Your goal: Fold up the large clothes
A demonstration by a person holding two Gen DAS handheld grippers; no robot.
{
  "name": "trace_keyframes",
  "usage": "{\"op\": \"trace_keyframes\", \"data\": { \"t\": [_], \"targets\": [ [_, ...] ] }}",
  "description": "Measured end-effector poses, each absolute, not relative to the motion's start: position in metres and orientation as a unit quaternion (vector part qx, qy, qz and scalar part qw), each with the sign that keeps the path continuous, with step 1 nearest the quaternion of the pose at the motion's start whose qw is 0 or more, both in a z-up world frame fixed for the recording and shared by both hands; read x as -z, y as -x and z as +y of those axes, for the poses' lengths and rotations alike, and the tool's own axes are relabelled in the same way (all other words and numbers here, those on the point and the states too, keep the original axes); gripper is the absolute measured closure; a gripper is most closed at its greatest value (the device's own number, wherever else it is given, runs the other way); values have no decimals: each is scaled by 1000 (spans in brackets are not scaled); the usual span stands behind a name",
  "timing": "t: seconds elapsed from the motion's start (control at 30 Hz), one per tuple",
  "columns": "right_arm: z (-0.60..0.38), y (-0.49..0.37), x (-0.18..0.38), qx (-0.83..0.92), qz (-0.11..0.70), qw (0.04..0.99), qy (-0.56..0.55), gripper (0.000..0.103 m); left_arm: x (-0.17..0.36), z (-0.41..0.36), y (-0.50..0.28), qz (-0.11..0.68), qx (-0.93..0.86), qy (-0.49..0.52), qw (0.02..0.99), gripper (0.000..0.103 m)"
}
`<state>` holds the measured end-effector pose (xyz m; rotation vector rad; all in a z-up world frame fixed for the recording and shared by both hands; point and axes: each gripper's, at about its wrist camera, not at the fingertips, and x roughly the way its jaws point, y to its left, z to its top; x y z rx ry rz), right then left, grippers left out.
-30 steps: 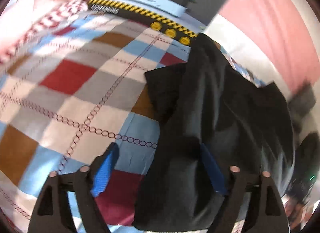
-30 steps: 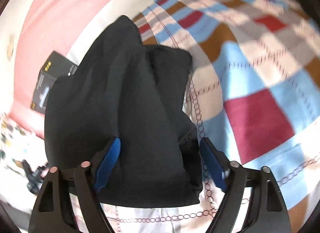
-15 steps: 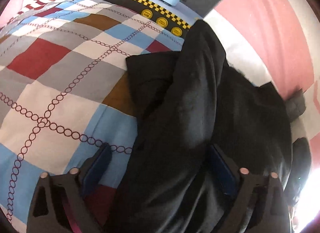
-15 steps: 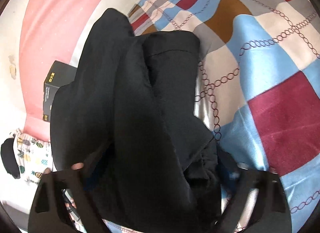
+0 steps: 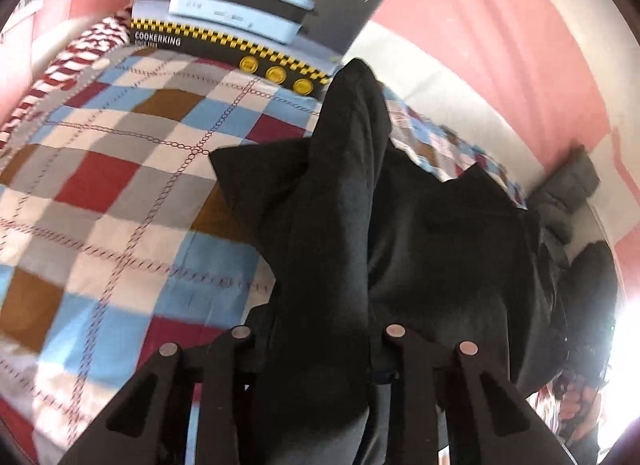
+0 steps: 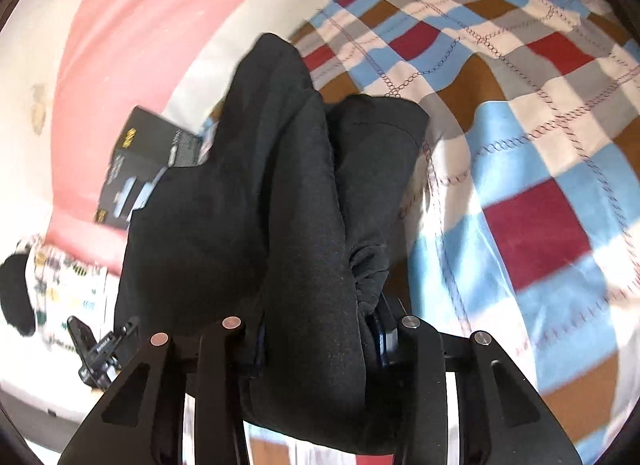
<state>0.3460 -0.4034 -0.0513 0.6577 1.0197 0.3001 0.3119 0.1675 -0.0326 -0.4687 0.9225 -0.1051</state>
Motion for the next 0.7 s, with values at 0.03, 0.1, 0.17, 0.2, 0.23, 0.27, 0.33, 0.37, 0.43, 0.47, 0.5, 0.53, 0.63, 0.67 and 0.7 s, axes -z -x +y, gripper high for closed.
{"op": "trace_keyframes", "data": {
  "t": [0.03, 0.1, 0.17, 0.2, 0.23, 0.27, 0.33, 0.37, 0.43, 0.47, 0.5, 0.53, 0.63, 0.67, 0.7],
  "targets": [
    [-405, -331, 48, -144, 479, 809, -309, 64, 29, 168, -300, 441, 55, 223, 868, 73],
    [-410, -304, 46, -148, 483, 805, -312, 64, 26, 171, -269, 442, 63, 224, 866, 73],
    [-413, -267, 48, -150, 491, 798, -317, 64, 27, 171, -231, 448, 68, 226, 862, 73],
    [-415, -253, 49, -151, 492, 795, -321, 64, 28, 171, -211, 452, 69, 229, 860, 73],
    [-417, -232, 51, -149, 496, 792, -324, 64, 31, 171, -197, 455, 69, 232, 857, 73],
    [-417, -221, 52, -147, 499, 790, -325, 64, 33, 170, -178, 458, 70, 236, 854, 73],
    [-423, -183, 56, -141, 506, 783, -333, 64, 37, 168, -144, 464, 70, 243, 849, 73],
    [-425, -172, 57, -140, 507, 782, -334, 64, 39, 167, -124, 468, 70, 244, 847, 73],
    [-429, -145, 57, -136, 510, 780, -336, 64, 44, 165, -95, 474, 71, 248, 842, 72],
    [-431, -134, 59, -133, 513, 778, -338, 64, 47, 165, -84, 477, 72, 249, 840, 72],
    [-433, -123, 62, -131, 516, 775, -341, 63, 50, 164, -75, 480, 72, 248, 839, 72],
    [-435, -114, 68, -129, 521, 773, -339, 63, 55, 163, -67, 482, 72, 249, 837, 72],
    [-437, -106, 86, -118, 534, 767, -336, 56, 74, 166, -59, 489, 65, 258, 831, 69],
    [-436, -106, 90, -116, 536, 767, -332, 50, 79, 166, -58, 491, 60, 263, 829, 65],
    [-436, -107, 93, -109, 539, 768, -327, 47, 81, 165, -59, 495, 55, 267, 825, 62]
  ]
}}
